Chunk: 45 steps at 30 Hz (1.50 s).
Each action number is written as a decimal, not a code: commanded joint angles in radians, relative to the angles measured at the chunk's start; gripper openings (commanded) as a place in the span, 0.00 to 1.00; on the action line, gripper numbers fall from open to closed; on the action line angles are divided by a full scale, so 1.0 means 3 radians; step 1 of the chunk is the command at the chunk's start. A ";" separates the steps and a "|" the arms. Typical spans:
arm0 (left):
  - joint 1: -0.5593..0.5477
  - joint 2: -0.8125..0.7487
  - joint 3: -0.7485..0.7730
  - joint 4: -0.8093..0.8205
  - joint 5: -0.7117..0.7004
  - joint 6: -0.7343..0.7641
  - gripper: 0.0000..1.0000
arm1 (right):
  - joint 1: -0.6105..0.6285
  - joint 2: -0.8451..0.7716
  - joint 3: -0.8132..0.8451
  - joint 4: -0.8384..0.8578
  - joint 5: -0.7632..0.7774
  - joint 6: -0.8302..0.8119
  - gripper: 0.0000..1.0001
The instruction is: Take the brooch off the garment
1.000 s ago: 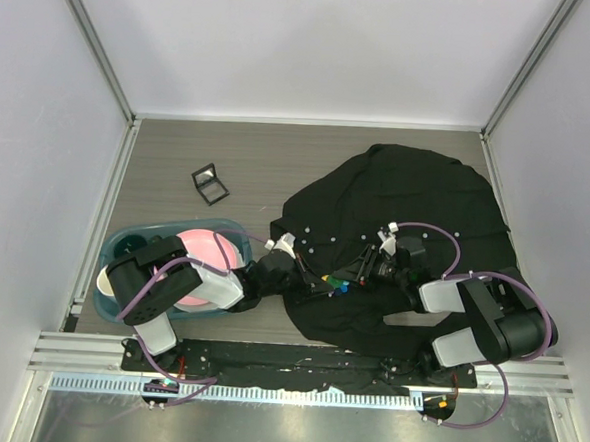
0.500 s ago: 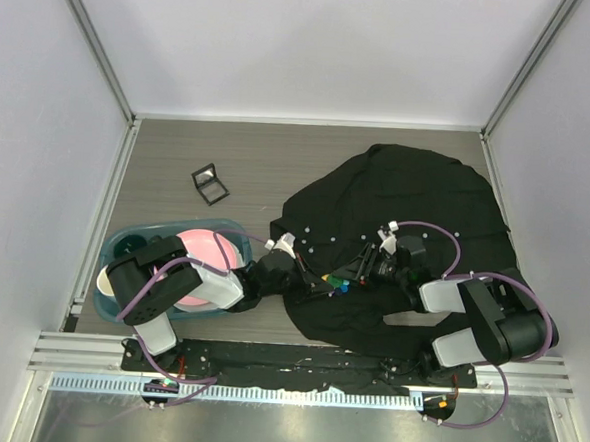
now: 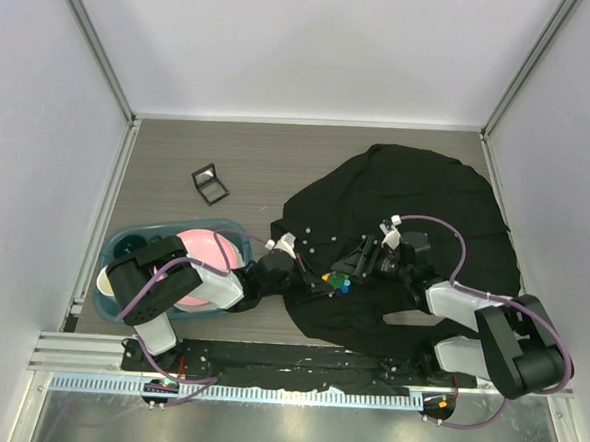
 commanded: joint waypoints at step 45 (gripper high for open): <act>0.0565 -0.0216 0.0725 -0.1308 0.0783 -0.0047 0.00 | 0.1375 -0.1294 0.0517 -0.1721 0.1894 -0.1436 0.79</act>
